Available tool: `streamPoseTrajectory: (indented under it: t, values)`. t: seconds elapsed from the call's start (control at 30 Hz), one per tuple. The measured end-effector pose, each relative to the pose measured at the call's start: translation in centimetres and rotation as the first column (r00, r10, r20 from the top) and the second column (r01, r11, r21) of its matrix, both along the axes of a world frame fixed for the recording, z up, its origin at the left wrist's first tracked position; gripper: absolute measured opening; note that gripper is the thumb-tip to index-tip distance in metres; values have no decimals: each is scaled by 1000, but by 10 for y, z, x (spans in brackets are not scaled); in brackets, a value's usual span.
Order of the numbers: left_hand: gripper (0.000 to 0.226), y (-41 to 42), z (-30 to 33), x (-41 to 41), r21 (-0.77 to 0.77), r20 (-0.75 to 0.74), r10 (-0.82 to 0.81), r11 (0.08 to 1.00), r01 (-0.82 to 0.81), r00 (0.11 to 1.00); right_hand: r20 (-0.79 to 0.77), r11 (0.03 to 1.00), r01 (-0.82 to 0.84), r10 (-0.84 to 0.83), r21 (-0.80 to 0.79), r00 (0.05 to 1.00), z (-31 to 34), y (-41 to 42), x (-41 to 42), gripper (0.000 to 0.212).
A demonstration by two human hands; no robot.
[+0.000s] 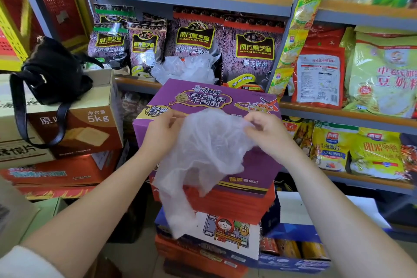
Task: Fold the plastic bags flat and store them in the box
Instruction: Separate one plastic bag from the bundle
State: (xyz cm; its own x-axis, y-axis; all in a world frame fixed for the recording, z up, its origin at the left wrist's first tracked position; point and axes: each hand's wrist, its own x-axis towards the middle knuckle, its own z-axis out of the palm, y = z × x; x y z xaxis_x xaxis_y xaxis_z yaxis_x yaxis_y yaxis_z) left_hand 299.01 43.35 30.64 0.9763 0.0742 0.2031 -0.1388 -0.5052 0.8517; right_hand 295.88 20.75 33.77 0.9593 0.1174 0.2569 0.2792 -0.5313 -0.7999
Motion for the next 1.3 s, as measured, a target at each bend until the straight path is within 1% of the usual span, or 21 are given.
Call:
streamPoseTrajectory:
  t: [0.07, 0.1, 0.13, 0.2, 0.27, 0.4, 0.5, 0.6, 0.7, 0.87, 0.9, 0.97, 1.03, 1.07, 1.1, 1.13, 1.17, 1.2, 1.23, 1.27, 1.3]
  values:
    - [36, 1, 0, -10, 212, 190, -57, 977, 15, 980, -96, 982, 176, -169, 71, 981, 1, 2, 9, 17]
    - [53, -1, 0, -17, 290, 267, -165, 953, 84, 949, -184, 957, 244, -215, 157, 959, 3, 4, 14, 13]
    - [67, -3, 1, -27, 337, 301, -305, 921, 198, 904, -281, 916, 307, -234, 257, 931, 5, 5, 18, 16]
    - [77, -11, 1, -45, 368, 245, -497, 842, 395, 832, -423, 839, 369, -188, 401, 886, 13, 11, 20, 19]
    - [74, -15, -4, -48, 364, 230, -498, 841, 401, 836, -462, 792, 335, -76, 511, 883, 19, 17, 18, 16]
    - [30, -7, -9, -35, 244, 332, -290, 946, 215, 897, -388, 682, 100, 284, 725, 877, 25, 22, 8, 34]
    - [17, 4, -13, -29, 130, 234, -299, 952, 276, 925, -258, 800, -42, 242, 598, 935, 16, 28, 4, 13]
    - [15, 10, -12, -25, 70, 165, -374, 927, 368, 913, -193, 897, 65, 24, 438, 981, 12, 32, 8, 13]
    - [22, 19, -9, -21, -40, 121, -440, 894, 447, 890, -197, 885, 161, -81, 436, 977, 16, 28, 17, 17]
    - [32, 48, -14, -12, -143, -8, -502, 857, 495, 865, -317, 767, 334, -180, 547, 931, 21, 9, 40, 18]
    - [38, 53, -14, -9, -125, -55, -515, 854, 506, 856, -288, 794, 326, -199, 513, 937, 21, 8, 43, 22]
    - [45, 61, -16, -4, 59, -187, -573, 804, 592, 798, -196, 873, 280, -217, 400, 956, 22, 10, 46, 29]
    - [29, 66, -16, 1, 291, -433, -604, 609, 738, 669, -129, 927, 217, -186, 304, 974, 22, 19, 48, 38]
    - [27, 66, -15, 4, 346, -474, -586, 562, 751, 657, -109, 949, 177, -153, 259, 982, 22, 25, 49, 44]
    - [30, 62, -12, 6, 353, -436, -588, 585, 730, 682, -92, 973, 135, -120, 189, 989, 24, 32, 49, 48]
    - [33, 58, -9, 9, 267, -338, -592, 685, 678, 732, -67, 991, 83, -77, 103, 995, 25, 38, 48, 50]
    - [32, 50, -2, 11, 94, -204, -572, 797, 597, 795, -40, 999, 34, -33, 16, 999, 27, 44, 48, 50]
    - [32, 40, 8, 11, -91, -99, -544, 839, 537, 833, -20, 998, -11, 10, -54, 1000, 29, 50, 47, 48]
    - [38, 31, 17, 12, -210, -42, -525, 837, 506, 850, -7, 994, -39, 39, -106, 999, 31, 56, 45, 45]
    - [43, 23, 23, 16, -233, -6, -534, 823, 518, 845, 3, 989, -58, 59, -133, 998, 33, 62, 45, 44]
    - [40, 16, 25, 20, -145, 13, -542, 830, 538, 840, 8, 990, -62, 64, -130, 998, 33, 65, 46, 43]
